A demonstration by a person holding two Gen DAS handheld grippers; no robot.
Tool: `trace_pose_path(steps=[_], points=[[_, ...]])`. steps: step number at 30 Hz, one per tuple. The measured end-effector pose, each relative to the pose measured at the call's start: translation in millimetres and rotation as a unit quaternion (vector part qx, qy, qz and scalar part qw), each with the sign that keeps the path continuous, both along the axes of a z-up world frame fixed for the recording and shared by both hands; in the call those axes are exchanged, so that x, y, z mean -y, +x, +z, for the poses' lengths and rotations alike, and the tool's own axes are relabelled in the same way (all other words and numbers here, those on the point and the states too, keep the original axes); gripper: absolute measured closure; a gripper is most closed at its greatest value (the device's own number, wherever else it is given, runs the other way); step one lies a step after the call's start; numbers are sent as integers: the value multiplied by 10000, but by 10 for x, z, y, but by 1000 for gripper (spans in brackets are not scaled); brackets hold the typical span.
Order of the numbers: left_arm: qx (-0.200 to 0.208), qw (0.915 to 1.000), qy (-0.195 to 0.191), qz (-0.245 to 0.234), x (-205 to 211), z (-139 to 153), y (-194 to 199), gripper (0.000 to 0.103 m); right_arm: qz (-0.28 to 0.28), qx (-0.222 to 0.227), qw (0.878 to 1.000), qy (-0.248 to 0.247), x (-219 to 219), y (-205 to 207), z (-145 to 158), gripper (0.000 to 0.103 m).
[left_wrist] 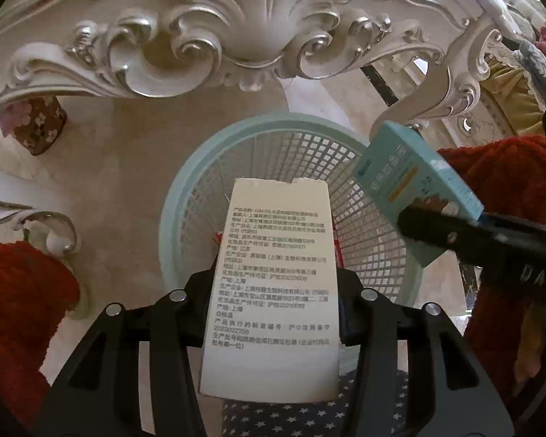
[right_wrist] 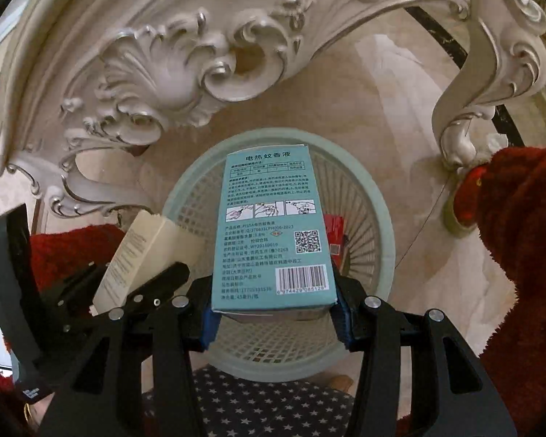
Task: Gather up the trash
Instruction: 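Carry both boxes to the wastebasket and open both tools to drop them, then grasp the yellow-green box with the left tool while the right tool grasps the red-labelled bun packet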
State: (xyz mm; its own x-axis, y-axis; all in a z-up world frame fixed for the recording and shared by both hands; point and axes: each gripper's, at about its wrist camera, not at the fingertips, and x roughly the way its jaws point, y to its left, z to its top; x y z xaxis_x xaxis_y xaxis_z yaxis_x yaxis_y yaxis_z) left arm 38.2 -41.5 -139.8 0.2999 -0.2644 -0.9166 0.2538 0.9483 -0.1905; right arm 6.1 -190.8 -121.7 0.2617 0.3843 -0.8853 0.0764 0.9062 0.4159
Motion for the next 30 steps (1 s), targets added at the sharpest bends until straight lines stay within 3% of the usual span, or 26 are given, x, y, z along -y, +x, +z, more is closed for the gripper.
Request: trace_pose_path(steps=[3,4,5,10,21,25,30], points=[[15,10000,5,55,24,-2,24,37,20,3,10000,-76,-22,-41,-48,52],[34,10000,16,74,22,4,21,29,-14,-12,9999,-128,-14,-38,-54,47],[76,9999,81,87,36,11,32,23,-71,-35,9998,-182,2,-34,-75,34],[178,9995,234,63,39,15,27,21,-373,-118,9990,-217,100,-45,-117,31],[342,9983,460,40,-6,54,-23,21,-422,-153,9988,-178,99,-66,-107,30],[714,9969,344,-13,-59,309,-128,21,-448,350,9983,101,144,-170,157,30],[1173,9920,-468,25,-313,1099,-290,21,-169,1471,9884,338,175,-374,893,30]])
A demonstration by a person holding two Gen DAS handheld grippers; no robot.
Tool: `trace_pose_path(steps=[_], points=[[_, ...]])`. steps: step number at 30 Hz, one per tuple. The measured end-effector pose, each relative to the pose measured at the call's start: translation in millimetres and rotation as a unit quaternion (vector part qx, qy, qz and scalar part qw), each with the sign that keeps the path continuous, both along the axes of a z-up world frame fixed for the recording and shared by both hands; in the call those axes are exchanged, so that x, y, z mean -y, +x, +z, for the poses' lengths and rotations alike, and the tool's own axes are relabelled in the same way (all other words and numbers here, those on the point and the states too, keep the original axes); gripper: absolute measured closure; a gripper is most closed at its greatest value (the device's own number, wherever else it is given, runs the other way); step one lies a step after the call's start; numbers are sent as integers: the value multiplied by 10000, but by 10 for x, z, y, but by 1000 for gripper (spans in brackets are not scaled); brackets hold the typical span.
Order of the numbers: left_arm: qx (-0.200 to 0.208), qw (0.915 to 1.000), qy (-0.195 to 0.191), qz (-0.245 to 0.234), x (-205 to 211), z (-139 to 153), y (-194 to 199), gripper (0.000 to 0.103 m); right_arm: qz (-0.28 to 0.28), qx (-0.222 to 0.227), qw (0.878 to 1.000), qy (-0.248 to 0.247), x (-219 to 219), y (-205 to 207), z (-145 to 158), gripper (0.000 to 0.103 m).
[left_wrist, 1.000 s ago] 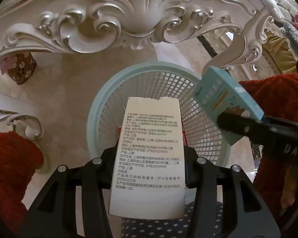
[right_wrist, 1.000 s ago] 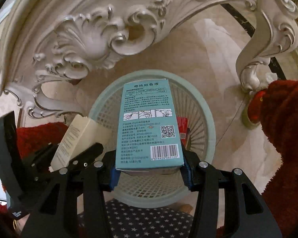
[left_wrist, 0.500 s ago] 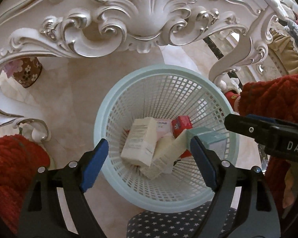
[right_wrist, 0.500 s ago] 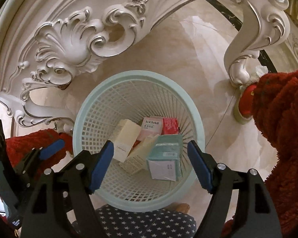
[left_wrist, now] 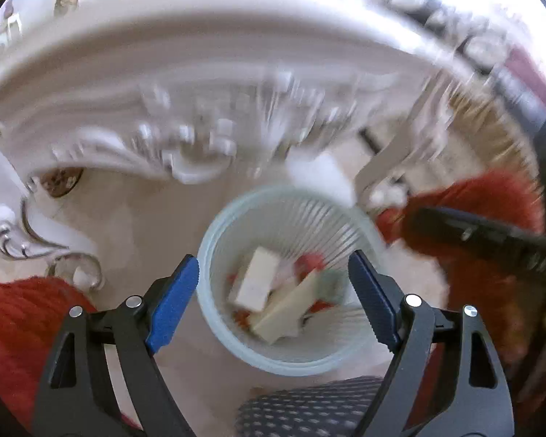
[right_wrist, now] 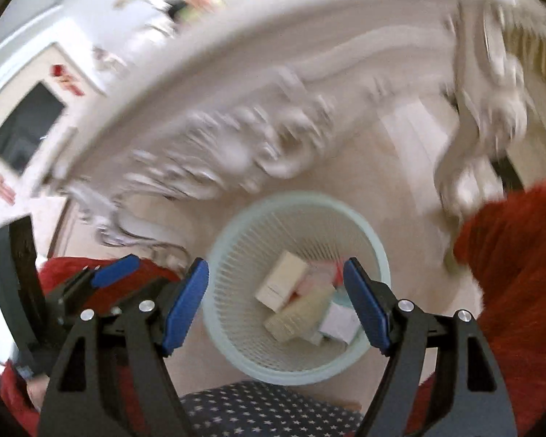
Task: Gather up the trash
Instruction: 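Grasp the yellow-green box with the left tool while the right tool grasps the red-labelled bun packet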
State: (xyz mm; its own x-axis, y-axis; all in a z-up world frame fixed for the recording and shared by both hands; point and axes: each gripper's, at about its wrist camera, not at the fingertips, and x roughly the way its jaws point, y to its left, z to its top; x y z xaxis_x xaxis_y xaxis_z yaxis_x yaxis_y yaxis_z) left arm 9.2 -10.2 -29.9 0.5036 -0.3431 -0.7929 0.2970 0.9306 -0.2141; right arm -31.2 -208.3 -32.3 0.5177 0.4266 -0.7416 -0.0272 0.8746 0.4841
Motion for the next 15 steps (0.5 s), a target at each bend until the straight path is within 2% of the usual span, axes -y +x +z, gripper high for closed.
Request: trace_pose_path(steps=[2,4,6,7,8,10,13,15], points=[[372,9988,-307,-31,-95,447,29,21,78,420,9991,34,15,36,339,30],[747,9966,-347,-58,-172,815,130,21,121,883,9960,12,48,146,672,30],[1235,9922,-139,-7,-269,1193,385,21,162,1351,9906,-158,67,365,1000,30],[1410,9900,-2,52,-297,1294,496,21,201,1467,9888,-212,63,472,1089,24],[1606,9865,268,194,-341,1417,707,21,243,1581,9866,-332,56,647,1186,23],[1677,9843,475,292,-408,1542,1068,21,289,1748,9822,-625,17,992,1301,23],[1520,9860,596,325,-490,1642,1758,21,390,1849,9778,-902,-66,1569,1379,23],[1469,9838,973,326,-477,1645,2276,21,480,1810,9774,-982,-103,1960,1388,23]])
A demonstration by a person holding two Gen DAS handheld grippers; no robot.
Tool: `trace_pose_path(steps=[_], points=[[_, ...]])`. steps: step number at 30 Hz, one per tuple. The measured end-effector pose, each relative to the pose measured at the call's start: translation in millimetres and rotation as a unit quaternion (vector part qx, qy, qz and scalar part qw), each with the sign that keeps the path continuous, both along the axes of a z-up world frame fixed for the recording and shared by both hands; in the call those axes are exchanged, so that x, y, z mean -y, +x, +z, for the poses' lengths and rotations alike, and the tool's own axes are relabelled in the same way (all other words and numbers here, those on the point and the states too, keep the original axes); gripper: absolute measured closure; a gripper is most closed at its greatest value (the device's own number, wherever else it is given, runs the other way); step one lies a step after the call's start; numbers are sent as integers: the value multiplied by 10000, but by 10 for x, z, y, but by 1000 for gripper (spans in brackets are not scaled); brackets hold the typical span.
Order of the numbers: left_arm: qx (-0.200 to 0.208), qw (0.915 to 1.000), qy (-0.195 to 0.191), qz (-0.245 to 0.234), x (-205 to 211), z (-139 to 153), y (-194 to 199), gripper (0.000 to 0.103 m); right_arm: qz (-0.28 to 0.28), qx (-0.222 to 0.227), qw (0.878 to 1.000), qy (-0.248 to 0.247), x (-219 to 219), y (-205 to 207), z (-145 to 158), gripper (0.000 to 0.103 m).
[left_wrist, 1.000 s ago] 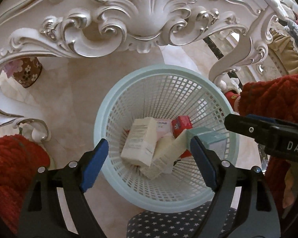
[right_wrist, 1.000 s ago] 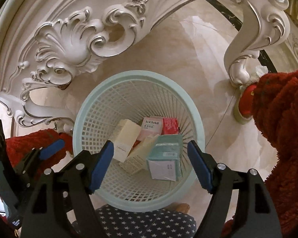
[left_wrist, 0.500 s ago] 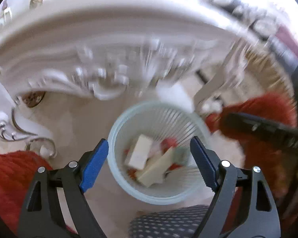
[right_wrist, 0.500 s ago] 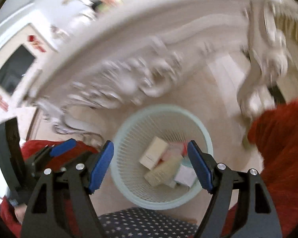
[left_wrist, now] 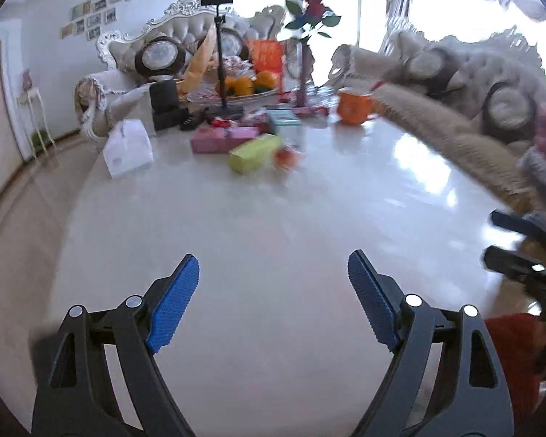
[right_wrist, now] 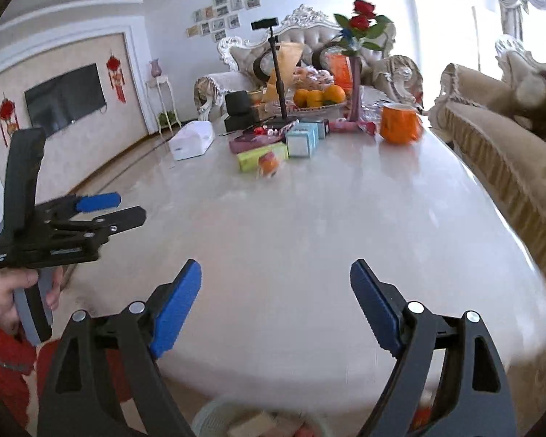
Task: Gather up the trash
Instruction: 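Grasp the yellow-green box with the left tool while the right tool grasps the red-labelled bun packet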
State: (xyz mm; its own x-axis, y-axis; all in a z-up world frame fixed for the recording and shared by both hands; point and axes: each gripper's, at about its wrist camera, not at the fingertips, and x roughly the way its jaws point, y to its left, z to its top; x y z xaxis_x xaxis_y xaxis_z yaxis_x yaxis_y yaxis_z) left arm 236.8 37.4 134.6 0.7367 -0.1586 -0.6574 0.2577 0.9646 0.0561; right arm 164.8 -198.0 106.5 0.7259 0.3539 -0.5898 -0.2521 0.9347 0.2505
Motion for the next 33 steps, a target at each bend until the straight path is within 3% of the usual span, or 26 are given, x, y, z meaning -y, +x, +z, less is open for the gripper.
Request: trace_pose_path(steps=[6,10,13,16,21,26,29,31,33], points=[[-265,9994,189,-109,-61,-100,1125,21,306,-489,9979,-311,-239,1155,-140,23],[-534,9976,164,-412,-76,-180,1618,21,511,-768,9949,-398,-450,1729,-307,23],[-559,9950,391,-731,-65,-237,1843,21,634,-893,9927,-508,-605,2069,-399,23],[-530,9927,493,-967,-87,-295,2013,21,732,-998,9899,-696,-755,2293,-488,23],[-673,9907,208,-1164,-93,-413,2260,21,788,-984,9842,-1246,-871,2509,-572,23],[-668,9901,12,-1232,62,-515,2486,21,1054,-1003,9838,-1046,-754,2553,-600,24],[-704,9868,250,-1440,220,-555,2562,21,1182,-788,9802,-1378,-743,2568,-584,25],[-670,9841,493,-1567,311,-579,2615,21,1340,-916,9791,-1226,-744,2629,-621,37],[-750,9831,398,-1622,327,-562,2661,21,1422,-923,9793,-1105,-738,2638,-617,45]])
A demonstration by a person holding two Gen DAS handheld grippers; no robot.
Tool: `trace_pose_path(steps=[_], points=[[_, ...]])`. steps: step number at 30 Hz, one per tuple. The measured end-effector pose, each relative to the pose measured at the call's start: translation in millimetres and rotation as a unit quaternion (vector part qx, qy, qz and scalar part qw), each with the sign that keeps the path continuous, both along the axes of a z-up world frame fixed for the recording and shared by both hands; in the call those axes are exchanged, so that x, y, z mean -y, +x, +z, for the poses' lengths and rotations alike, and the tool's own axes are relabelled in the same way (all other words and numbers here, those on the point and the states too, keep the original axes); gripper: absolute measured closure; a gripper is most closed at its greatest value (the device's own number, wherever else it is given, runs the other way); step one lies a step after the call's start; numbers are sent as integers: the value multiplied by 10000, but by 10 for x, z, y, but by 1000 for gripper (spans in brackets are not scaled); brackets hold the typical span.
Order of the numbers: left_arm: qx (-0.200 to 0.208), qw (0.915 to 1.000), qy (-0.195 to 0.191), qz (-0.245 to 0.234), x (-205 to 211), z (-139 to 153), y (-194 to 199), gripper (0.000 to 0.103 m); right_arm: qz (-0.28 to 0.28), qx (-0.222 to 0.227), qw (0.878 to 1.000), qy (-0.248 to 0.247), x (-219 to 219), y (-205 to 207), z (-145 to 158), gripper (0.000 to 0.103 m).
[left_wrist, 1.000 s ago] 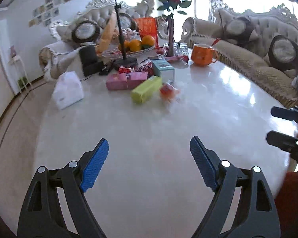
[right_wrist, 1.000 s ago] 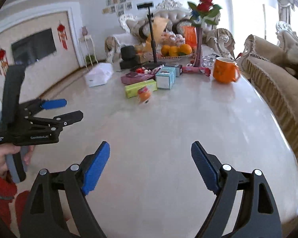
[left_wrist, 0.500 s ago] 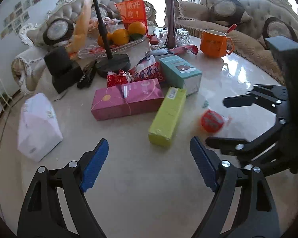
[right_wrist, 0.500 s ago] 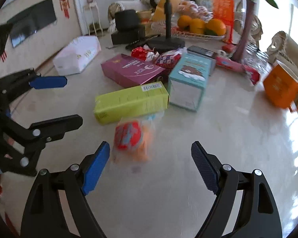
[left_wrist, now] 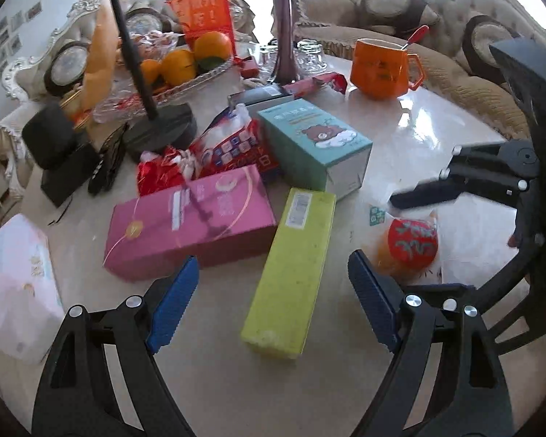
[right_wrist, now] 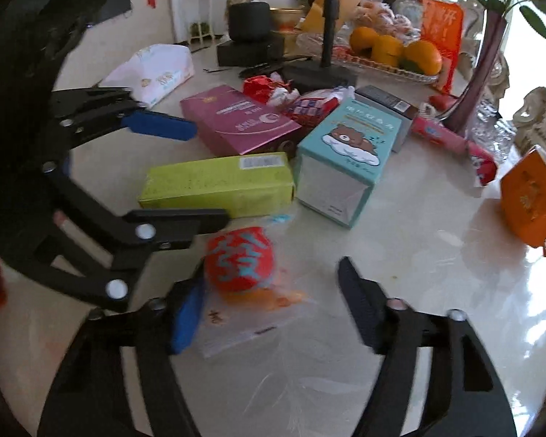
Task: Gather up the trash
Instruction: 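Grasp the yellow-green box with the left tool while the right tool grasps the red-labelled bun packet, then carry yellow-green box and bun packet to the wastebasket and release both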
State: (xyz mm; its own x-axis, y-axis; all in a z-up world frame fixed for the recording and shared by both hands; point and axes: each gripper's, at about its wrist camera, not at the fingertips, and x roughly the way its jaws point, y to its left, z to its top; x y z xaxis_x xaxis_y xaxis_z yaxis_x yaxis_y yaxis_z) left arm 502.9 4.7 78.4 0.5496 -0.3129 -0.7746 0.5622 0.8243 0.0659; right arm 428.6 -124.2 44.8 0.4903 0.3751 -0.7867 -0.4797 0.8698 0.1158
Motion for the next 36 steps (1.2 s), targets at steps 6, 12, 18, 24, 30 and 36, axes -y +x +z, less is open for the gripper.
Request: trace_pose_path(steps=[6,12,18,24,30,36], points=[[-331,9992,-131,167,9,-128,58,59,-96,27,9999,31,56,-41,9,59],[-386,9975,-245,543,7,-100,34,73,-1215,-137,9876,987,691,43,36,68],[-458,9905,-726,1078,-52,38,-203,73,-1254,-179,9825,1369,803,73,-10,68],[-143,9823,-1215,1420,-163,369,-1212,74,-1291,41,9744,1841,740,-436,110,68],[246,9838,-1148,1357,-108,446,-2818,73,-852,445,9626,2532,697,-2057,355,68],[47,9840,-1452,1030,8,175,-4319,73,-831,173,9668,2410,769,-3540,229,68]])
